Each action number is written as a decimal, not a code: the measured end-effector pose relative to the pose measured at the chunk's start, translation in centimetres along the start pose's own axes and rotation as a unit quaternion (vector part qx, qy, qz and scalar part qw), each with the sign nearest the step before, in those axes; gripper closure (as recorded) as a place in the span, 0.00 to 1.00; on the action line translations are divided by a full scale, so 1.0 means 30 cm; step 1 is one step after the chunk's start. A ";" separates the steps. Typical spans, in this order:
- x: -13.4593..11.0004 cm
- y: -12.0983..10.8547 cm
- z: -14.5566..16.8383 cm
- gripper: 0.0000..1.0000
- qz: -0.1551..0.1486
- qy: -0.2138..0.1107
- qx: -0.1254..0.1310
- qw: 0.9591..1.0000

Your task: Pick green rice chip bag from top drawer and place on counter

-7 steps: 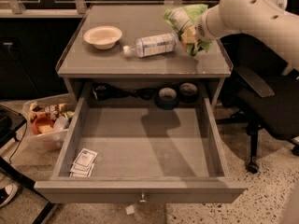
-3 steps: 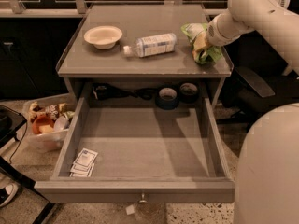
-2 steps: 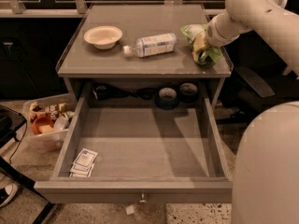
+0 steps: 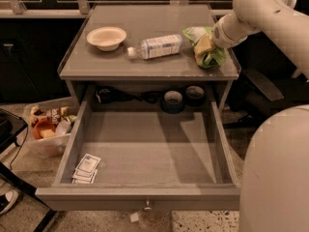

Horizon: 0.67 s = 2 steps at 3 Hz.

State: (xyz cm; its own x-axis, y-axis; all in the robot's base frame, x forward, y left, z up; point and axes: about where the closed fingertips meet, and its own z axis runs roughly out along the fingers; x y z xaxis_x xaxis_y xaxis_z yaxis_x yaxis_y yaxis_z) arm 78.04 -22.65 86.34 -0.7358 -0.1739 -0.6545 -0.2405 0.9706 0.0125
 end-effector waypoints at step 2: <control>0.000 0.000 0.000 0.00 0.000 0.000 0.000 1.000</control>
Offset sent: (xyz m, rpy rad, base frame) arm 0.0000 0.0000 0.0000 0.0000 0.0000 0.0000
